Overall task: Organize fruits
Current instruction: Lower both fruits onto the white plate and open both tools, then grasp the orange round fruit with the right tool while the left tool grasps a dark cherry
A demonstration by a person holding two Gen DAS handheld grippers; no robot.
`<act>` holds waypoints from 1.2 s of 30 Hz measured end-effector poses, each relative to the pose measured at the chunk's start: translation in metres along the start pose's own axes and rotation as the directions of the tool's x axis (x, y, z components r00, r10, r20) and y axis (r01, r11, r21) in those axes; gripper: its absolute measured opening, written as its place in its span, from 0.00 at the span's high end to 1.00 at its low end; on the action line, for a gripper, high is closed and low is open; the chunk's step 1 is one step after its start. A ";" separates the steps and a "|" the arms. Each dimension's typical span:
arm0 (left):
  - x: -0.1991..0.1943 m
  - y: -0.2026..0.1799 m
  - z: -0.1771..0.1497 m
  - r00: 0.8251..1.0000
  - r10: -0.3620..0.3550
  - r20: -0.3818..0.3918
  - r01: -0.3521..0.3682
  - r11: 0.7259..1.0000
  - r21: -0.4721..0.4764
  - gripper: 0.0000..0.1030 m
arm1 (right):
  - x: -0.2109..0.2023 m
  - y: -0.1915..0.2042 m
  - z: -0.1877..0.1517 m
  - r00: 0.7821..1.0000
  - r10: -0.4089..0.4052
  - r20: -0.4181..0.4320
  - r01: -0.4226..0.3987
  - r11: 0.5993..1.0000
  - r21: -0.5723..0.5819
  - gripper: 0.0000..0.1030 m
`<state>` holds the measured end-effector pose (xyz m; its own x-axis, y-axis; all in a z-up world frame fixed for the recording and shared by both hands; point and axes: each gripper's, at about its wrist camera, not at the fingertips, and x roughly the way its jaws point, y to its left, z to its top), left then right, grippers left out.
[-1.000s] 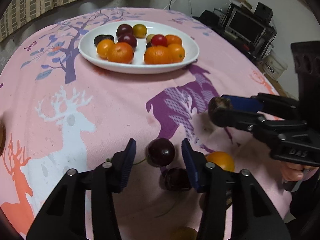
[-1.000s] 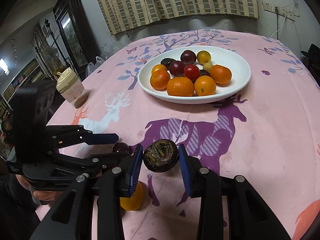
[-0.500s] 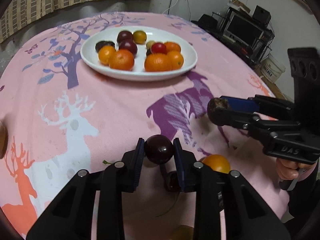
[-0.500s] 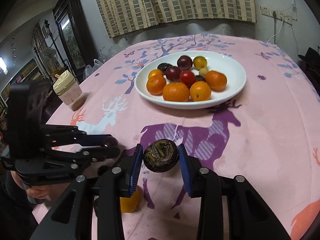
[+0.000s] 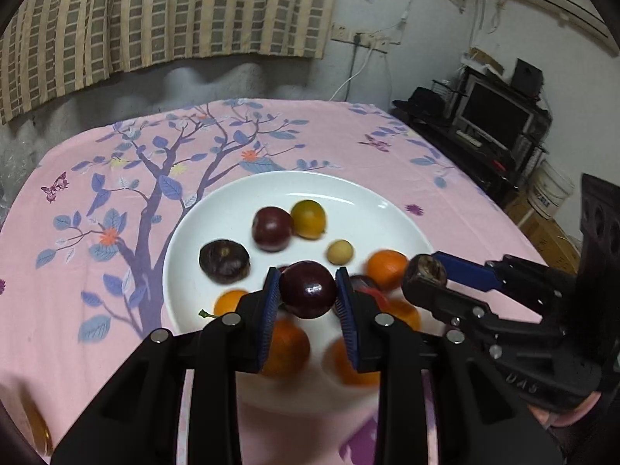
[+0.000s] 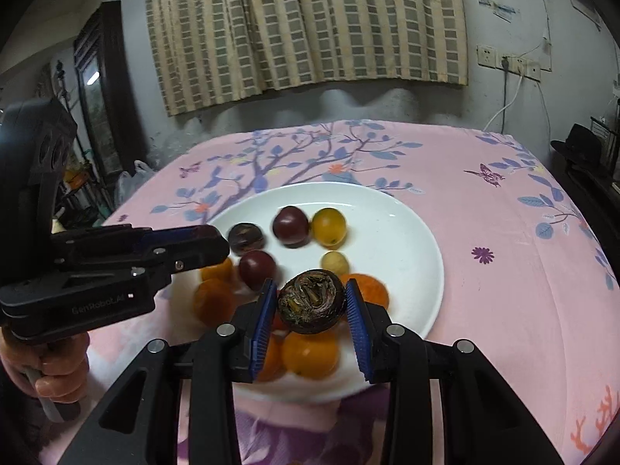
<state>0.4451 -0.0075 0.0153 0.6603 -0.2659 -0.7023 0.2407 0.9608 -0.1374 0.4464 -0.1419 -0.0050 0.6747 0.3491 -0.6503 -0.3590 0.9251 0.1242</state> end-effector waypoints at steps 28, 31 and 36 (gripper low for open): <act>-0.097 0.036 -0.124 0.985 0.161 0.058 -0.152 0.979 -0.137 0.05 | -0.066 0.048 -0.064 0.995 0.095 -0.034 -0.097 0.992 -0.075 0.39; -0.087 0.046 -0.140 0.976 0.215 -0.028 -0.217 0.967 -0.137 0.05 | -0.066 0.048 -0.090 0.980 0.155 -0.127 -0.162 0.986 -0.049 0.39; -0.095 0.057 -0.141 0.979 0.202 -0.010 -0.200 0.960 -0.194 0.05 | -0.078 0.056 -0.110 0.947 0.257 -0.193 -0.269 0.963 -0.036 0.39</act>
<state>0.2957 0.0836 -0.0241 0.6885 -0.0655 -0.7223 -0.0391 0.9911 -0.1271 0.3031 -0.1340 -0.0296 0.4222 0.5399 -0.7282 -0.5498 0.7912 0.2678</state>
